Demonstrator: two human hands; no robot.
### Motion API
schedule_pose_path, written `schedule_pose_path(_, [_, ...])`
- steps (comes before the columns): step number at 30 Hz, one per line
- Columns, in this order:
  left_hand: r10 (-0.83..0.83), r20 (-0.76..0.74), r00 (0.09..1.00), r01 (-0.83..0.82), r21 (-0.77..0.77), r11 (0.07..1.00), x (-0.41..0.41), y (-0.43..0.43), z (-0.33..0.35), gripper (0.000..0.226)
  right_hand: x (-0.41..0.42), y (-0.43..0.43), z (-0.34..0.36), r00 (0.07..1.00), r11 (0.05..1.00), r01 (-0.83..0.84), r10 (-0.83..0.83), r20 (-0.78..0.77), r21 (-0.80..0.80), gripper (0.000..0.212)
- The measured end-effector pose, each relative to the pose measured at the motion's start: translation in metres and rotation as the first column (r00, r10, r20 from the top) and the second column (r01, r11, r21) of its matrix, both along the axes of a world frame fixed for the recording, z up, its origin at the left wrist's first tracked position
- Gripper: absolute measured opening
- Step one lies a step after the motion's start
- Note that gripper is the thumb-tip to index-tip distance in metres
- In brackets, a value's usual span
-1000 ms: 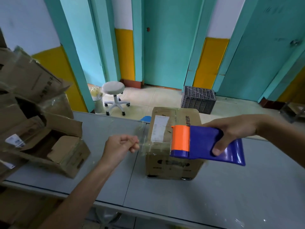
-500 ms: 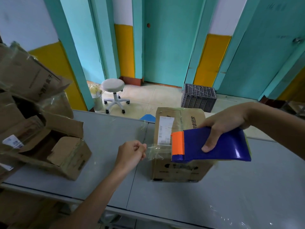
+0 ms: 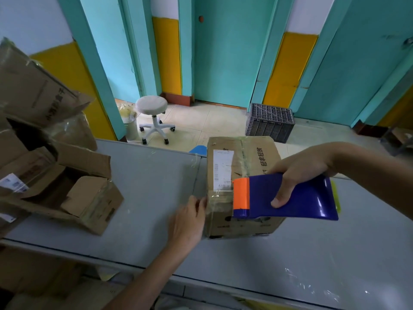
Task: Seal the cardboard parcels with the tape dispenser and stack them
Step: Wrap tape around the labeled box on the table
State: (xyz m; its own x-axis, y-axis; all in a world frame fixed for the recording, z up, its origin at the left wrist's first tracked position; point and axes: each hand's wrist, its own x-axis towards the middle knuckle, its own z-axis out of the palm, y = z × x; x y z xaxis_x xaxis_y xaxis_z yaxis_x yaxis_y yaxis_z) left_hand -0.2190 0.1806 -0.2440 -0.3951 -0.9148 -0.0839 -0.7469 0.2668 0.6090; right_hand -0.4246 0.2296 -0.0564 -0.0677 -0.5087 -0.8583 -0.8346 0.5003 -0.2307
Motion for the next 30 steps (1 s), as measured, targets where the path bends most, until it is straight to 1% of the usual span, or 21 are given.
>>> schedule_pose_path(1, [-0.008,0.076,0.997,0.001,0.089,0.996,0.003,0.001,-0.011,0.021,0.0,0.001,0.0,1.0,1.0,0.006,-0.006,0.001,0.0,0.047])
schedule_pose_path(2, [-0.005,0.116,0.993,-0.015,0.172,0.985,0.009,0.001,-0.019,0.02,0.001,0.002,0.0,1.0,1.0,0.004,-0.004,0.001,-0.001,0.047])
schedule_pose_path(3, [0.033,0.084,0.996,-0.05,0.21,0.977,0.015,-0.002,-0.023,0.02,0.002,0.002,-0.001,1.0,1.0,-0.006,0.006,0.002,-0.003,0.048])
schedule_pose_path(4, [0.113,-0.018,0.993,-0.108,0.194,0.975,0.02,-0.008,-0.02,0.022,0.002,0.002,-0.001,1.0,1.0,-0.015,0.015,0.003,-0.008,0.047])
schedule_pose_path(5, [0.188,-0.152,0.97,-0.171,0.121,0.978,0.022,-0.017,-0.012,0.023,0.002,0.002,-0.001,1.0,1.0,-0.016,0.016,0.002,-0.013,0.045])
schedule_pose_path(6, [0.212,-0.289,0.934,-0.221,0.001,0.975,0.019,-0.026,0.002,0.025,0.002,0.002,0.0,1.0,1.0,-0.008,0.008,0.003,-0.013,0.043])
schedule_pose_path(7, [0.165,-0.408,0.898,-0.24,-0.141,0.961,0.013,-0.032,0.018,0.026,0.002,0.002,0.001,1.0,1.0,0.001,-0.001,0.006,-0.009,0.041])
schedule_pose_path(8, [0.071,-0.486,0.871,-0.226,-0.269,0.936,0.003,-0.033,0.035,0.027,0.003,0.001,0.002,1.0,1.0,0.005,-0.005,0.01,-0.005,0.042])
schedule_pose_path(9, [-0.037,-0.524,0.851,-0.183,-0.362,0.914,-0.01,-0.029,0.045,0.03,0.003,0.001,0.004,1.0,1.0,0.004,-0.004,0.012,-0.006,0.045])
schedule_pose_path(11, [-0.212,-0.509,0.834,-0.043,-0.443,0.895,-0.032,-0.015,0.042,0.041,0.003,0.002,0.005,1.0,1.0,0.001,0.0,0.013,-0.02,0.051])
schedule_pose_path(12, [-0.266,-0.496,0.826,0.005,-0.467,0.884,-0.039,-0.009,0.03,0.047,0.003,0.003,0.005,1.0,1.0,-0.003,0.004,0.017,-0.024,0.052])
schedule_pose_path(13, [-0.281,-0.512,0.812,0.006,-0.473,0.881,-0.044,-0.006,0.016,0.052,0.002,0.004,0.004,1.0,1.0,-0.004,0.005,0.023,-0.027,0.05])
schedule_pose_path(15, [-0.23,-0.59,0.774,-0.068,-0.438,0.896,-0.05,-0.008,0.001,0.063,0.0,0.006,0.001,0.999,0.999,0.0,0.002,0.034,-0.042,0.047])
schedule_pose_path(16, [-0.209,-0.61,0.765,-0.101,-0.433,0.896,-0.052,-0.011,-0.002,0.068,-0.002,0.006,0.0,0.999,0.999,0.006,-0.004,0.041,-0.05,0.049])
schedule_pose_path(18, [-0.202,-0.605,0.77,-0.131,-0.461,0.878,-0.053,-0.013,-0.002,0.07,-0.003,0.008,-0.002,0.999,0.998,0.012,-0.008,0.054,-0.058,0.053])
schedule_pose_path(21, [-0.238,-0.549,0.801,-0.131,-0.55,0.825,-0.052,-0.014,-0.005,0.066,-0.006,0.011,-0.006,0.997,0.997,0.004,0.002,0.072,-0.079,0.059])
schedule_pose_path(24, [-0.28,-0.493,0.824,-0.114,-0.627,0.77,-0.05,-0.021,-0.006,0.049,-0.013,0.016,-0.007,0.996,0.995,-0.006,0.015,0.087,-0.095,0.064])
schedule_pose_path(27, [-0.311,-0.447,0.839,-0.064,-0.648,0.759,-0.051,-0.028,-0.003,0.036,-0.018,0.022,-0.012,0.994,0.995,-0.025,0.035,0.099,-0.1,0.064])
schedule_pose_path(30, [-0.337,-0.411,0.847,-0.018,-0.657,0.754,-0.049,-0.03,-0.004,0.033,-0.026,0.031,-0.01,0.992,0.993,-0.044,0.057,0.114,-0.111,0.064])
